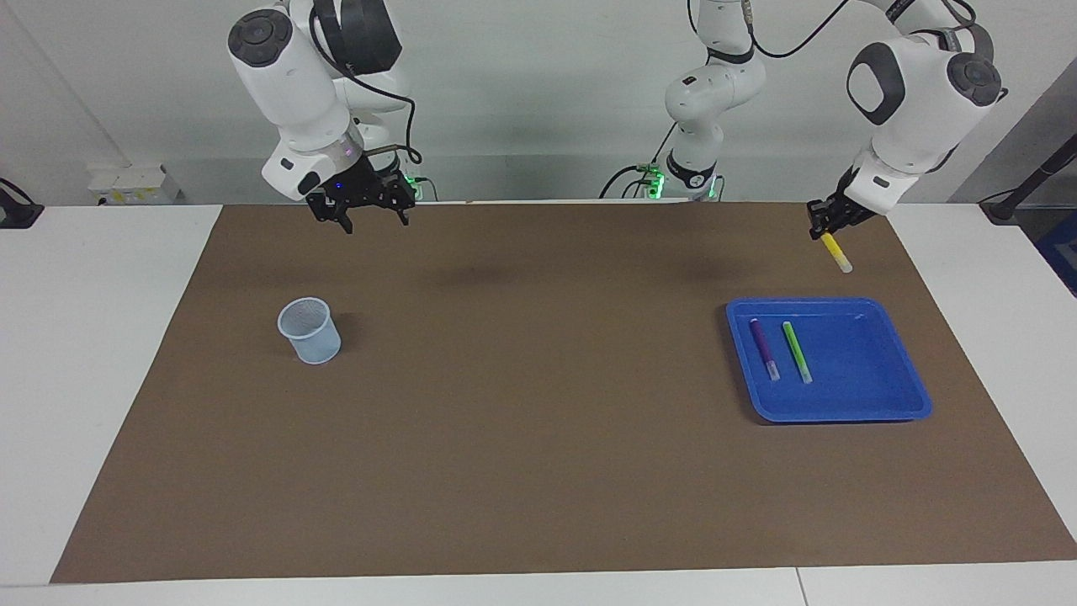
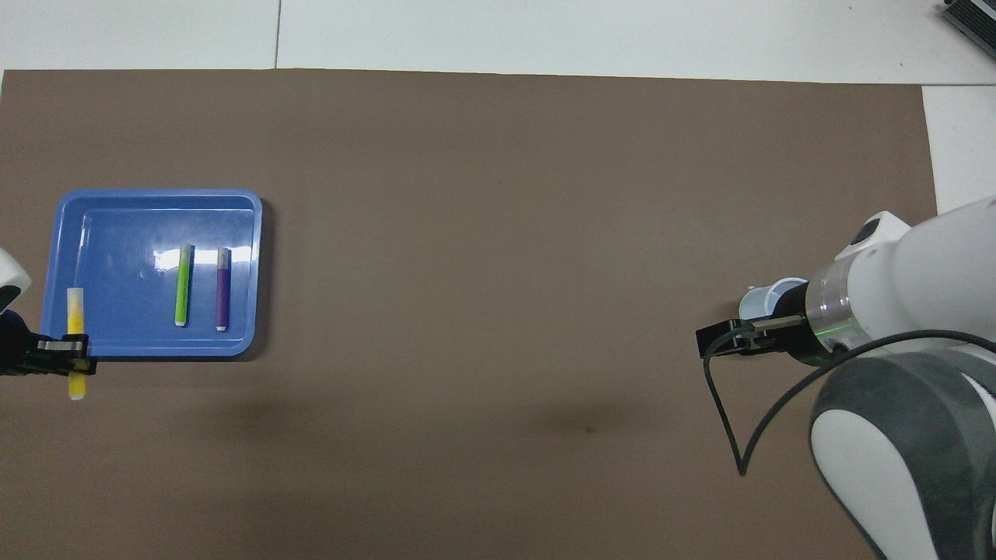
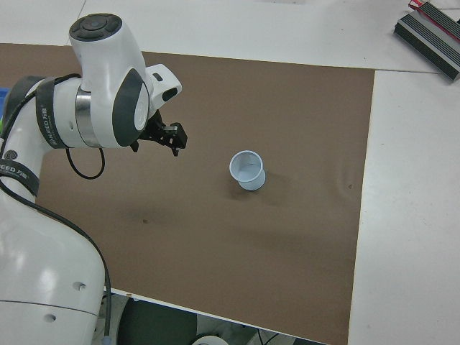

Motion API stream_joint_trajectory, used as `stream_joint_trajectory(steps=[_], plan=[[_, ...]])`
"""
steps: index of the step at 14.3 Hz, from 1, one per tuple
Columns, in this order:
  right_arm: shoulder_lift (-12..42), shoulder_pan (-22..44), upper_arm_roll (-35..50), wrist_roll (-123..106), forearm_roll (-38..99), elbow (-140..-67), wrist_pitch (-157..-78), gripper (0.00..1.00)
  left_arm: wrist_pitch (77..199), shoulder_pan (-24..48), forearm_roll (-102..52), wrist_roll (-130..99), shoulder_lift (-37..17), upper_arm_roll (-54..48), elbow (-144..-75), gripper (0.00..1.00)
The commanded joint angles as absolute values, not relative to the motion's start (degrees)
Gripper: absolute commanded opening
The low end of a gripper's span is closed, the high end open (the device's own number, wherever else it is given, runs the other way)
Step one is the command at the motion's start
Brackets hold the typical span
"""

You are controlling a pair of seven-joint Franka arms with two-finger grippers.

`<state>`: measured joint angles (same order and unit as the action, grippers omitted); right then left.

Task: Right arm passes pens to left for tray arrangement
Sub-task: 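Move the yellow pen to the tray while the right gripper returns, then lower the yellow pen into the tray and open the left gripper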

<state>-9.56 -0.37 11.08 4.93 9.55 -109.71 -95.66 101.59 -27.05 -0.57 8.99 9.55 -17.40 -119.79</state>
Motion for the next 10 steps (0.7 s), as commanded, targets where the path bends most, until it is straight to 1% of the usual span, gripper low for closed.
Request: stream_joint_trajectory(steps=[1,3,10], plan=[[-7.92,-1.76,11.43,3.52,7.13,-105.66,-93.96,1.00,105.89,-28.65,1.49,10.28,5.02,-18.02,-118.92,0.00],[-6.07,-2.02,11.69,2.56,3.01,-102.41,-92.64,1.00,108.44,-29.18,1.84,10.28,2.65,-18.02,-118.83,0.00],[0.43,-1.67,11.87,1.76,-0.70,-93.70,-90.44,1.00,117.94,-29.44,3.52,10.11,-5.00,-18.02,-118.74,0.00]])
